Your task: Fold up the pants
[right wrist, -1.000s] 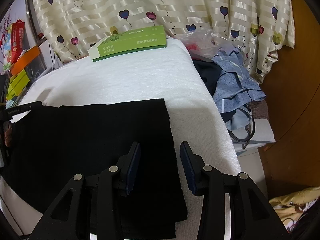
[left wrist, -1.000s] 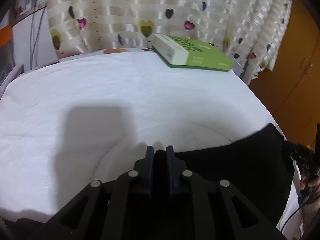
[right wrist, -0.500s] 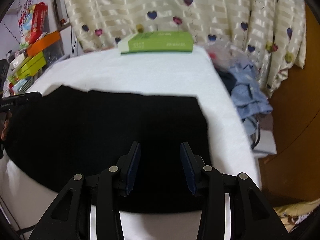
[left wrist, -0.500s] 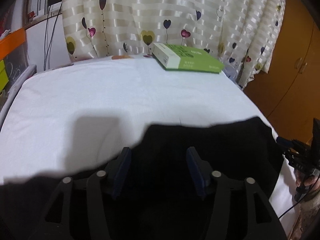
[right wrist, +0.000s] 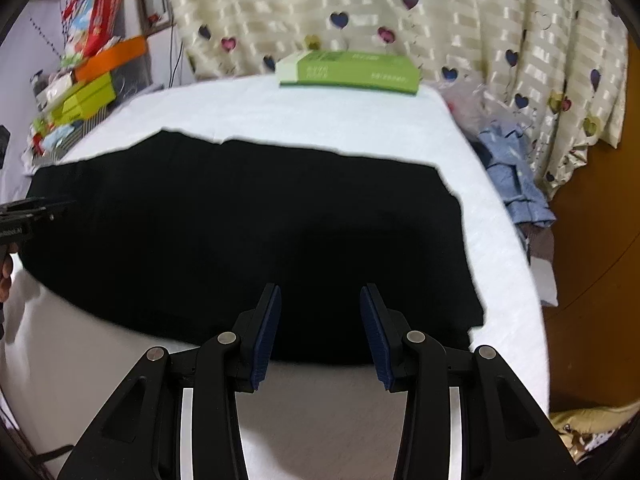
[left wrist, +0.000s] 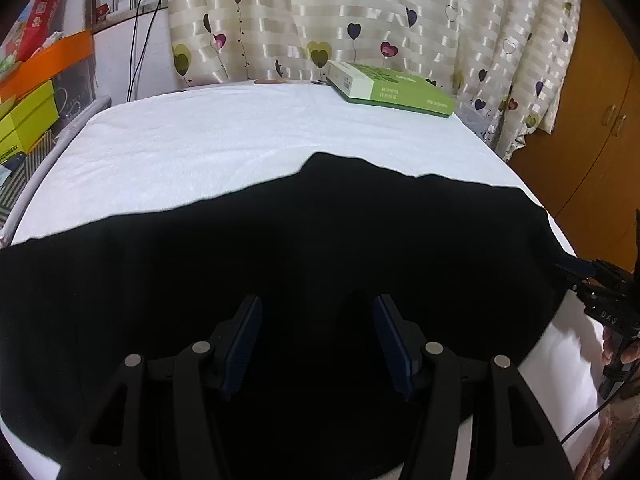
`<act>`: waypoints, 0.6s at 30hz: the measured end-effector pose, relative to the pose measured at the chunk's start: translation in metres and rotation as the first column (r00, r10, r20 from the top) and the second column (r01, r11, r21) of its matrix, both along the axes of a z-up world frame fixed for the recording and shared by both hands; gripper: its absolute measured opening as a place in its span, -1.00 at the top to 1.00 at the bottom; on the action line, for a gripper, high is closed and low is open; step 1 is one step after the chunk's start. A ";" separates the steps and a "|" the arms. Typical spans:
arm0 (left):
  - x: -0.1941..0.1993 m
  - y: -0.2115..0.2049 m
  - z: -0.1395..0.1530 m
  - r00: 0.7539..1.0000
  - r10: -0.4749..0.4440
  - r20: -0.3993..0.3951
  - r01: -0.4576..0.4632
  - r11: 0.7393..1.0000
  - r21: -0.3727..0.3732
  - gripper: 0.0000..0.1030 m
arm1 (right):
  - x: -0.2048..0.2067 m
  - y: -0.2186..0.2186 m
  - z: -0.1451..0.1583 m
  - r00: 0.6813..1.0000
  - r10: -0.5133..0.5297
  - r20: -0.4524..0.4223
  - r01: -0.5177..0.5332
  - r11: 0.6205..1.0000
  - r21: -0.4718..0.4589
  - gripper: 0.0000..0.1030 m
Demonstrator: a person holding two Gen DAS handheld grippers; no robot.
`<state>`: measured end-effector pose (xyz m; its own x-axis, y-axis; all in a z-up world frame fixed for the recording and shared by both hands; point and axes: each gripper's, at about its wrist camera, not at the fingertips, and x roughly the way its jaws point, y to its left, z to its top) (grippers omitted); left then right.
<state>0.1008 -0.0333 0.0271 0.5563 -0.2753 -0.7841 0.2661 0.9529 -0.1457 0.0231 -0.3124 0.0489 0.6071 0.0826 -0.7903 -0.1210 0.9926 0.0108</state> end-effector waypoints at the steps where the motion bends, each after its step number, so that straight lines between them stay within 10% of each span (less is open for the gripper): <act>1: -0.004 0.001 -0.001 1.000 0.002 -0.004 -0.002 1.000 -0.004 -0.18 | -0.001 0.000 0.001 1.000 -0.016 -0.003 0.016 1.000 -0.001 0.17; 18: -0.041 -0.024 -0.009 0.996 0.081 0.045 -0.085 0.994 0.075 -0.18 | -0.005 0.074 -0.002 0.980 0.197 -0.028 -0.197 0.980 0.007 0.08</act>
